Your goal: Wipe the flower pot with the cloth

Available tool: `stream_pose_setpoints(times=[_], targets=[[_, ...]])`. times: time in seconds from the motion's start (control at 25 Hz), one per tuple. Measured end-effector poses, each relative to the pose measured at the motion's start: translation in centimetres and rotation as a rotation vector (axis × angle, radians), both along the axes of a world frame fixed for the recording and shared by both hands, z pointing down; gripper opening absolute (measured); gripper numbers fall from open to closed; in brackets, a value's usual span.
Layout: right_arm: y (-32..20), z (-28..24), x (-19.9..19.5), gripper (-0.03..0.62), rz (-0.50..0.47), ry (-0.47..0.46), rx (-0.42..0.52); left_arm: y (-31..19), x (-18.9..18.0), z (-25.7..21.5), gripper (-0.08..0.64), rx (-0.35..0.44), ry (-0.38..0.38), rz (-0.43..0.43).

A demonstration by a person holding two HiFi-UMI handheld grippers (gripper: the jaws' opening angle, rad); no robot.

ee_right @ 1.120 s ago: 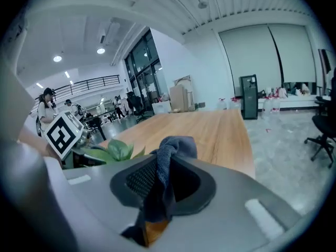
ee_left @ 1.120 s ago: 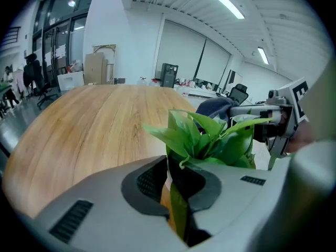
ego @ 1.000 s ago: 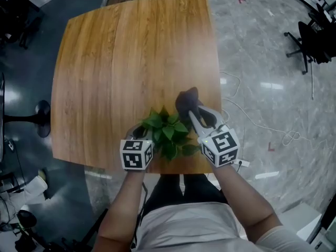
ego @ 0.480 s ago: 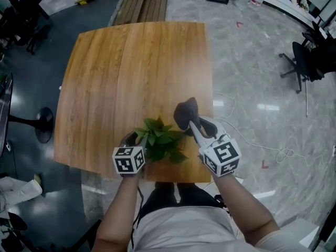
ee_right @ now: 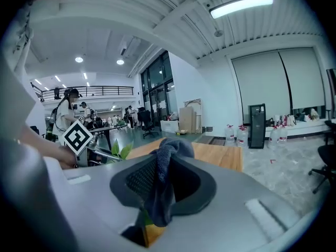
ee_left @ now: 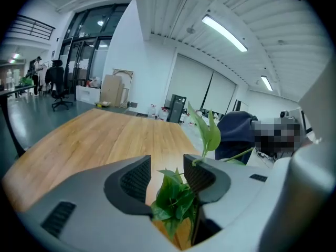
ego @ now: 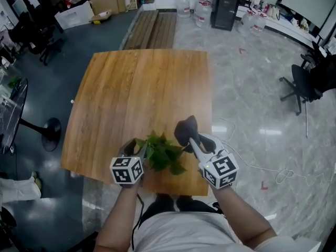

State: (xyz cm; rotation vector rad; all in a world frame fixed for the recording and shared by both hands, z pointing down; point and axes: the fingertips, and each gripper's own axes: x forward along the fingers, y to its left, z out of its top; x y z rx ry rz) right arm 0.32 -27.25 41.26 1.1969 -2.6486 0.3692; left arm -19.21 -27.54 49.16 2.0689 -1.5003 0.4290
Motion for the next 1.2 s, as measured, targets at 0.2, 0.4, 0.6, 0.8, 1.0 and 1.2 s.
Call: stream_pose_setpoints(times=[0.2, 0.4, 0.6, 0.8, 1.0, 1.2], targets=[[0.8, -3.2, -1.2, 0.063, -0.046, -0.035, 0.028, 0.9, 0.4, -3.7, 0.178, 0.054, -0.001, -0.023], [1.4, -5.4, -2.8, 0.063, -0.084, -0.069, 0.042, 1.8, 1.8, -7.3, 0.043, 0.134, -0.033, -0.028], [2.2, -6.1, -3.6, 0.063, -0.109, -0.083, 0.024, 2.6, 2.8, -9.1, 0.005, 0.148, -0.045, -0.034], [3.0, -5.1, -4.4, 0.060, -0.127, -0.071, 0.009, 3.7, 2.6, -8.8, 0.005, 0.127, -0.053, -0.054], [3.4, -5.1, -5.1, 0.058, -0.143, -0.062, 0.017, 4.1, 2.8, -8.8, 0.005, 0.128, -0.057, -0.066], [3.4, -5.3, -5.2, 0.057, -0.145, -0.052, 0.015, 4.4, 2.8, -8.7, 0.005, 0.115, -0.064, -0.075]])
